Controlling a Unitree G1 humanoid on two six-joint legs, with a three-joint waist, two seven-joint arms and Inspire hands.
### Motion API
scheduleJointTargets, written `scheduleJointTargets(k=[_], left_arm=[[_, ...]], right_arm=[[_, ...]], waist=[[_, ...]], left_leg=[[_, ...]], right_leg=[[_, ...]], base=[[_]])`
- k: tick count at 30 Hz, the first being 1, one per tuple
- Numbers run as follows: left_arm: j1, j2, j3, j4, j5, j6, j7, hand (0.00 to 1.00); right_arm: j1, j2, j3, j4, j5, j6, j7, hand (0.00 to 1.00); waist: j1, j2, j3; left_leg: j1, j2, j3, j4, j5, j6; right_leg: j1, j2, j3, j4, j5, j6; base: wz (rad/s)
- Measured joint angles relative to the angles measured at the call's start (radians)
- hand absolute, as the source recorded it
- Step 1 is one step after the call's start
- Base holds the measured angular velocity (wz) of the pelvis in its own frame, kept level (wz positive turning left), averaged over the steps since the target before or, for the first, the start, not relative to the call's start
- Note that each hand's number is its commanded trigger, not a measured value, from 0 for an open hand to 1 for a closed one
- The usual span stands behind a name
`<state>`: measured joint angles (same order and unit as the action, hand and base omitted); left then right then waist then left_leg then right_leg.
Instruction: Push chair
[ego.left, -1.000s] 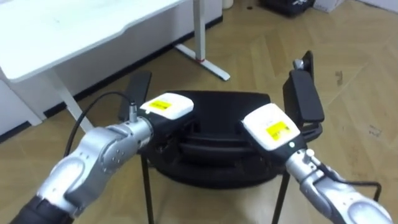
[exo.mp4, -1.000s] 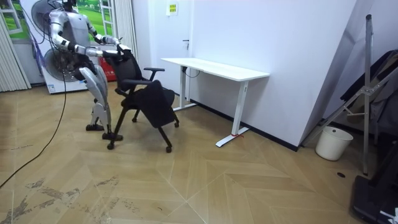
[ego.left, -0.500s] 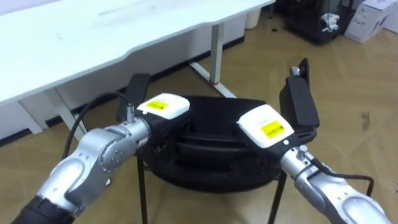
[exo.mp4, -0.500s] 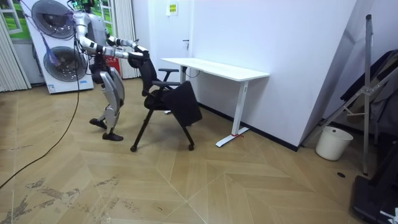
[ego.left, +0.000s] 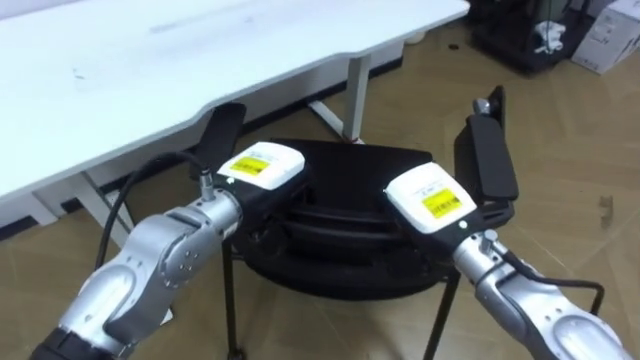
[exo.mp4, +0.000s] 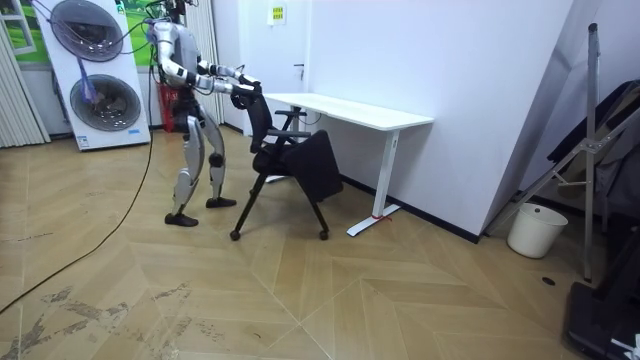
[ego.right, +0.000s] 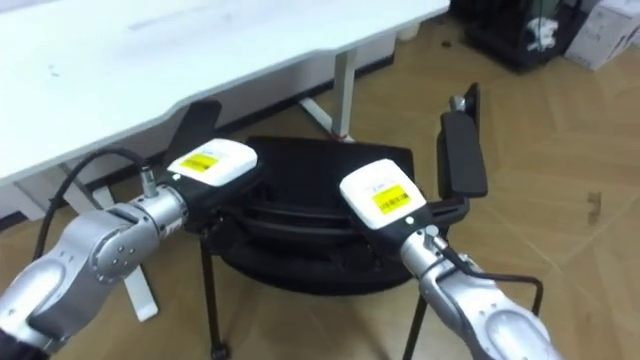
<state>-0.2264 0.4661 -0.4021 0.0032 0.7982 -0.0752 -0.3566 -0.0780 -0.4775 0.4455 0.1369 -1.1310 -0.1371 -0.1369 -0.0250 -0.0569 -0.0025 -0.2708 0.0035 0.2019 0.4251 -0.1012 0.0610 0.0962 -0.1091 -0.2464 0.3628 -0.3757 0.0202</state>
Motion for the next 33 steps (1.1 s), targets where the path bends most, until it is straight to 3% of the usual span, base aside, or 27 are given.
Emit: scheduleJointTargets(k=[4, 7, 8, 9, 12, 14, 16, 18, 20, 21, 22, 23, 24, 25, 26, 27, 31, 33], left_arm=[[0.001, -0.01, 0.0, 0.008, 0.0, 0.0, -0.003, 1.0], [-0.005, -0.016, 0.0, 0.009, 0.0, -0.008, -0.002, 1.0], [-0.005, -0.017, 0.0, 0.009, 0.0, -0.009, 0.0, 1.0], [-0.005, -0.019, 0.0, 0.009, 0.0, -0.012, 0.0, 1.0], [-0.005, -0.017, 0.0, 0.012, 0.002, -0.017, 0.007, 1.0], [-0.005, -0.021, 0.0, 0.018, 0.011, -0.02, 0.022, 1.0], [-0.004, -0.013, 0.001, 0.019, 0.016, -0.035, 0.029, 1.0], [-0.002, -0.007, 0.007, 0.024, 0.016, -0.043, 0.039, 1.0], [0.004, -0.007, 0.01, 0.027, 0.021, -0.043, 0.041, 1.0], [0.008, -0.008, 0.011, 0.03, 0.027, -0.044, 0.041, 1.0], [0.009, -0.009, 0.012, 0.031, 0.031, -0.045, 0.041, 1.0], [0.01, -0.009, 0.016, 0.035, 0.034, -0.052, 0.042, 1.0], [0.011, -0.006, 0.023, 0.038, 0.033, -0.065, 0.044, 1.0], [0.016, 0.001, 0.027, 0.036, 0.03, -0.079, 0.042, 1.0], [0.03, -0.012, 0.028, 0.035, 0.032, -0.085, 0.049, 1.0], [0.036, -0.021, 0.03, 0.036, 0.031, -0.089, 0.05, 1.0], [0.039, -0.048, 0.041, 0.034, 0.04, -0.076, 0.049, 1.0], [0.041, -0.043, 0.045, 0.038, 0.041, -0.074, 0.046, 1.0]], right_arm=[[-0.002, -0.005, 0.0, 0.0, 0.0, -0.002, 0.0, 1.0], [-0.002, -0.023, 0.0, 0.0, 0.019, -0.007, -0.01, 1.0], [-0.001, -0.028, 0.0, 0.003, 0.026, -0.012, -0.013, 1.0], [-0.001, -0.037, 0.001, 0.0, 0.029, -0.019, -0.014, 1.0], [-0.001, -0.032, 0.002, 0.007, 0.029, -0.023, -0.013, 1.0], [-0.001, -0.031, 0.003, 0.009, 0.031, -0.022, -0.014, 1.0], [0.0, -0.023, 0.006, 0.009, 0.03, -0.023, -0.013, 1.0], [0.0, -0.015, 0.009, 0.002, 0.028, -0.02, -0.009, 1.0], [0.0, -0.01, 0.014, -0.007, 0.027, -0.02, 0.01, 1.0], [0.0, -0.006, 0.016, -0.01, 0.022, -0.021, 0.027, 1.0], [0.0, -0.005, 0.016, -0.016, 0.02, -0.021, 0.039, 1.0], [0.0, -0.008, 0.017, -0.028, 0.02, -0.025, 0.055, 1.0], [0.001, -0.017, 0.017, -0.041, 0.02, -0.033, 0.064, 1.0], [0.003, -0.028, 0.019, -0.05, 0.022, -0.043, 0.067, 1.0], [0.003, -0.049, 0.02, -0.053, 0.025, -0.05, 0.067, 1.0], [0.003, -0.065, 0.02, -0.053, 0.024, -0.051, 0.07, 1.0], [-0.024, -0.079, 0.02, -0.054, 0.025, -0.049, 0.114, 1.0], [-0.028, -0.062, 0.02, -0.056, 0.025, -0.048, 0.137, 1.0]], waist=[[-0.001, -0.004, 0.0081], [-0.001, -0.015, 0.0174], [-0.004, -0.021, 0.0216], [-0.004, -0.016, 0.0222], [-0.001, -0.012, 0.0253], [-0.001, 0.006, 0.0358], [0.009, 0.015, 0.0378], [0.013, 0.027, 0.0365], [0.012, 0.028, 0.036], [0.007, 0.028, 0.0358], [0.003, 0.029, 0.036], [-0.005, 0.028, 0.0351], [-0.016, 0.023, 0.0318], [-0.015, 0.022, 0.031], [-0.008, 0.03, 0.0266], [-0.007, 0.029, 0.0271], [0.032, 0.031, 0.0261], [0.035, 0.031, 0.0257]], left_leg=[[0.049, -0.032, 0.021, -0.016, -0.024, 0.01], [0.065, -0.05, 0.025, -0.011, -0.063, 0.023], [0.076, -0.054, 0.021, -0.007, -0.074, 0.029], [0.077, -0.054, 0.018, 0.011, -0.092, 0.033], [0.094, -0.049, 0.005, 0.023, -0.118, 0.036], [0.127, -0.049, -0.042, 0.01, -0.13, 0.04], [0.142, -0.047, -0.075, -0.01, -0.136, 0.041], [0.159, -0.046, -0.114, -0.039, -0.131, 0.034], [0.185, -0.047, -0.164, -0.065, -0.127, 0.021], [0.205, -0.053, -0.221, -0.076, -0.127, 0.009], [0.214, -0.054, -0.25, -0.082, -0.127, 0.002], [0.219, -0.055, -0.303, -0.079, -0.135, -0.014], [0.212, -0.056, -0.358, -0.062, -0.147, -0.034], [0.212, -0.055, -0.376, -0.054, -0.155, -0.047], [0.215, -0.045, -0.385, -0.049, -0.158, -0.057], [0.227, -0.028, -0.388, -0.066, -0.15, -0.071], [0.236, 0.015, -0.397, -0.1, -0.133, -0.113], [0.236, 0.034, -0.396, -0.097, -0.121, -0.132]], right_leg=[[0.004, -0.05, -0.001, 0.09, -0.011, 0.021], [-0.08, -0.106, -0.005, 0.321, -0.002, 0.035], [-0.1, -0.126, 0.0, 0.389, 0.016, 0.043], [-0.119, -0.133, 0.005, 0.44, 0.046, 0.034], [-0.136, -0.132, 0.007, 0.497, 0.112, 0.026], [-0.155, -0.116, 0.024, 0.541, 0.202, 0.033], [-0.202, -0.093, 0.054, 0.562, 0.169, 0.036], [-0.276, -0.031, 0.083, 0.486, 0.085, 0.02], [-0.323, 0.019, 0.125, 0.368, 0.075, 0.009], [-0.341, 0.044, 0.171, 0.264, 0.085, 0.002], [-0.342, 0.052, 0.197, 0.196, 0.103, -0.001], [-0.339, 0.065, 0.268, 0.075, 0.159, 0.007], [-0.332, 0.06, 0.277, 0.034, 0.236, 0.025], [-0.326, 0.058, 0.252, 0.04, 0.261, 0.007], [-0.311, 0.054, 0.192, 0.046, 0.241, -0.015], [-0.294, 0.058, 0.159, 0.048, 0.236, -0.045], [-0.281, 0.078, 0.091, 0.052, 0.212, -0.095], [-0.26, 0.08, 0.033, 0.052, 0.191, -0.119]], base=[[-0.04], [0.05], [0.09], [0.08], [0.04], [0.11], [0.04], [0.26], [0.55], [0.71], [0.93], [1.12], [1.13], [0.97], [0.79], [0.73], [0.49], [0.67]])
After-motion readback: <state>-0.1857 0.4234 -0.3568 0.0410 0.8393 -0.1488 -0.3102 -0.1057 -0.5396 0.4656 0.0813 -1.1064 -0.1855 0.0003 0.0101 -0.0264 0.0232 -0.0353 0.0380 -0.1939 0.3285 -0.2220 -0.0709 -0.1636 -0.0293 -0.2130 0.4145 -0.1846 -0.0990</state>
